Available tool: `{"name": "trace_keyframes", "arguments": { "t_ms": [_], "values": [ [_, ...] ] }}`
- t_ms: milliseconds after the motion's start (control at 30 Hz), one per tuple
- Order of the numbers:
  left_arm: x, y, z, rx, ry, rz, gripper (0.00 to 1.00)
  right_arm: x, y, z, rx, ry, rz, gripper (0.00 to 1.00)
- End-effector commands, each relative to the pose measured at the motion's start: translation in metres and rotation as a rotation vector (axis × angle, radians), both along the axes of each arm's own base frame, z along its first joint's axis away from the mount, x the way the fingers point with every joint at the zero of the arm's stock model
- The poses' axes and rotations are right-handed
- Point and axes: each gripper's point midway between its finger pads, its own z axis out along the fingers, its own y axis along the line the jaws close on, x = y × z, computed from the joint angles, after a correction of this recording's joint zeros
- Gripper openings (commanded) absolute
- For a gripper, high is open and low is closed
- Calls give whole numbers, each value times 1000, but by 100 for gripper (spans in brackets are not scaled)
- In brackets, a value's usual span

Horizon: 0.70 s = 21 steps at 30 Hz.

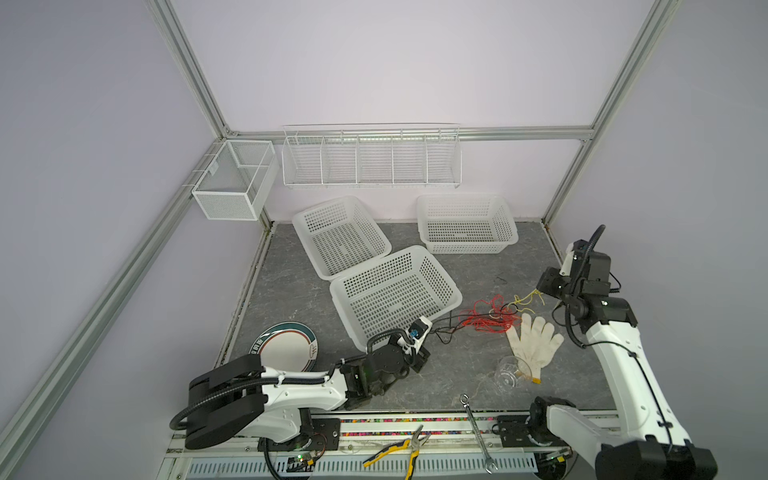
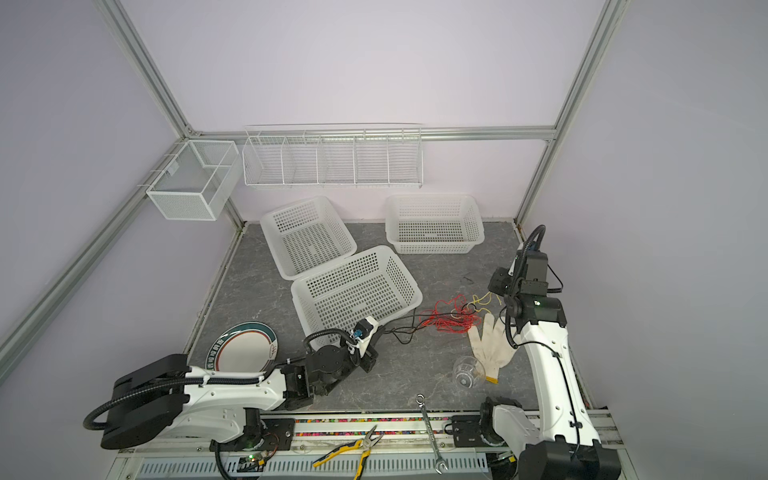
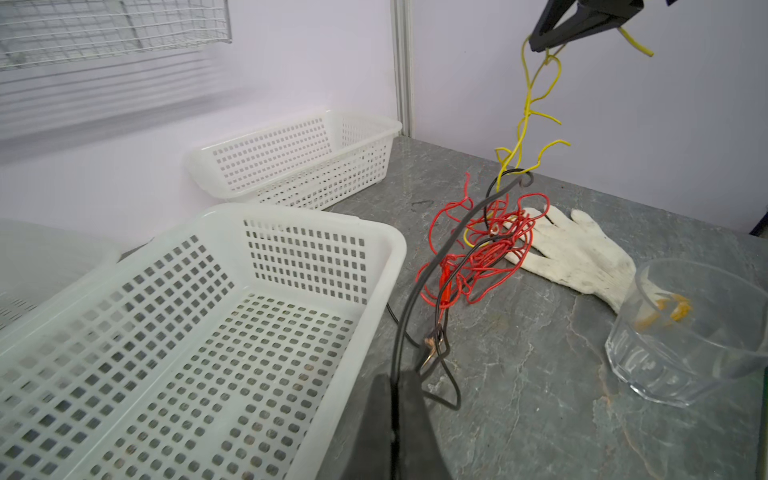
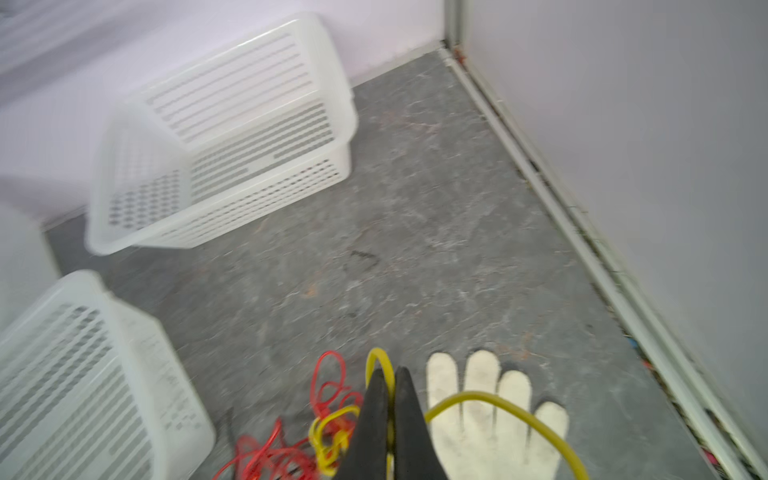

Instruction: Untangle the cables

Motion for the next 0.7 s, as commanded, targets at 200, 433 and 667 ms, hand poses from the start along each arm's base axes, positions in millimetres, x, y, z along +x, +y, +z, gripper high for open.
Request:
{"name": "trace_keyframes", "arguments": {
  "t_ms": [200, 433, 667],
  "values": [
    [-4, -53, 20, -88, 1, -110, 27, -27, 80, 63, 114, -264, 398, 7],
    [-14, -62, 41, -96, -27, -189, 99, -40, 87, 62, 105, -261, 438, 7],
    [-1, -87, 66, -101, -92, -168, 98, -47, 99, 55, 130, -245, 491, 7]
  ]
}}
